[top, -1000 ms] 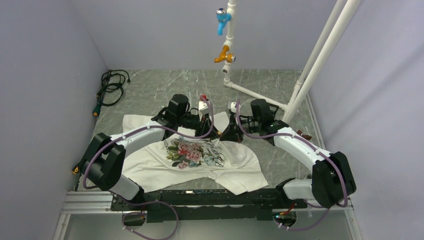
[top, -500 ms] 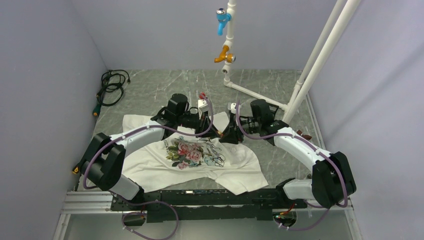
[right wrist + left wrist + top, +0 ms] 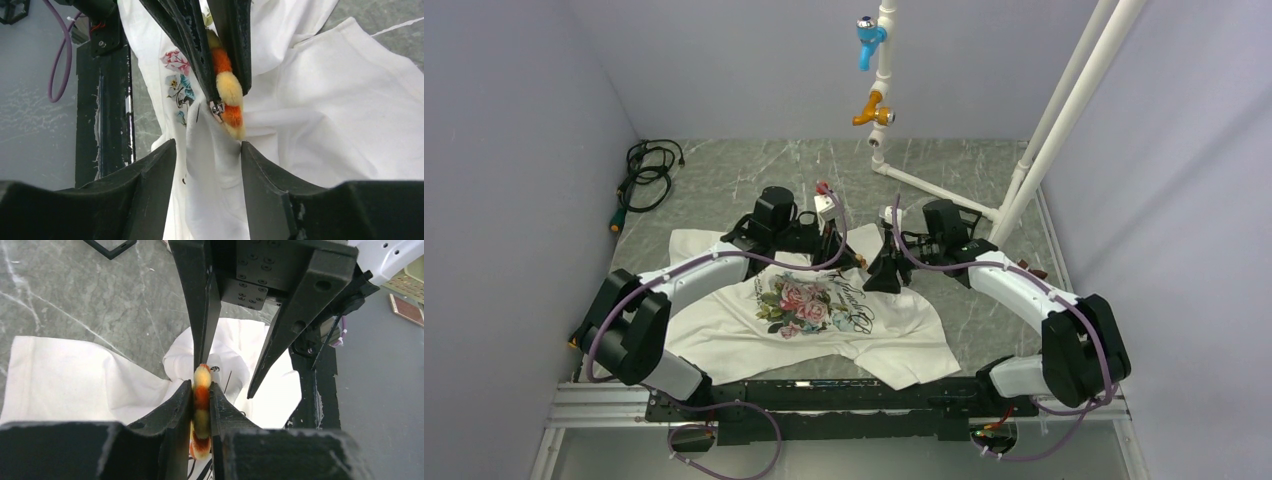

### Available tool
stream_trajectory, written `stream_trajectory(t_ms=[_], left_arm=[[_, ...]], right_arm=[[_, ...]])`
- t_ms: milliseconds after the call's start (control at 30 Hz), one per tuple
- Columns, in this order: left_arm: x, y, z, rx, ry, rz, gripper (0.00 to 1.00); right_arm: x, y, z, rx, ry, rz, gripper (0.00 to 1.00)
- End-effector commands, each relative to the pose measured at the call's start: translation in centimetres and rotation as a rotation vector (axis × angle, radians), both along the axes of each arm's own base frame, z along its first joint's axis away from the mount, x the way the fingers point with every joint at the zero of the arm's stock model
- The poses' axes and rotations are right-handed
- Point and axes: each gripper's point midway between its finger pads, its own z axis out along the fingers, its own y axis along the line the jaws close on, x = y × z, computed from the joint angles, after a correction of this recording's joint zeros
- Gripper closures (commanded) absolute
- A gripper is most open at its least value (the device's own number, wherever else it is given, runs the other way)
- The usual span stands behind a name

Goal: Remove the brooch from the garment

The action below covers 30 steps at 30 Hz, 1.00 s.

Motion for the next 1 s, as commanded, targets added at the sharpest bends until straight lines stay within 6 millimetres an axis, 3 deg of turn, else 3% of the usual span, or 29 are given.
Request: stream_trajectory(t_ms=[0, 133, 333, 967], left_arm=[[0.8, 0.5, 1.7, -0.009, -0.097, 0.049, 1.00], [1.3, 1.0, 1.4, 0.021, -0.154, 0.059, 1.00], [2.1, 1.7, 0.7, 0.063, -0.184, 0.106, 1.00], [5.2, 5.1, -1.4, 0.225, -0.309, 0.203, 1.00]], right_arm=[[0.7, 0.6, 0.5, 0.034, 0.000, 0.001, 0.51], [0.6, 0.5, 0.2, 0.029, 0.008, 0.005, 0.66], [0.4, 0.4, 0.2, 0.021, 0.006, 0.021, 1.00], [0.0, -0.2, 0.2, 0.006, -0.011, 0.032, 1.00]])
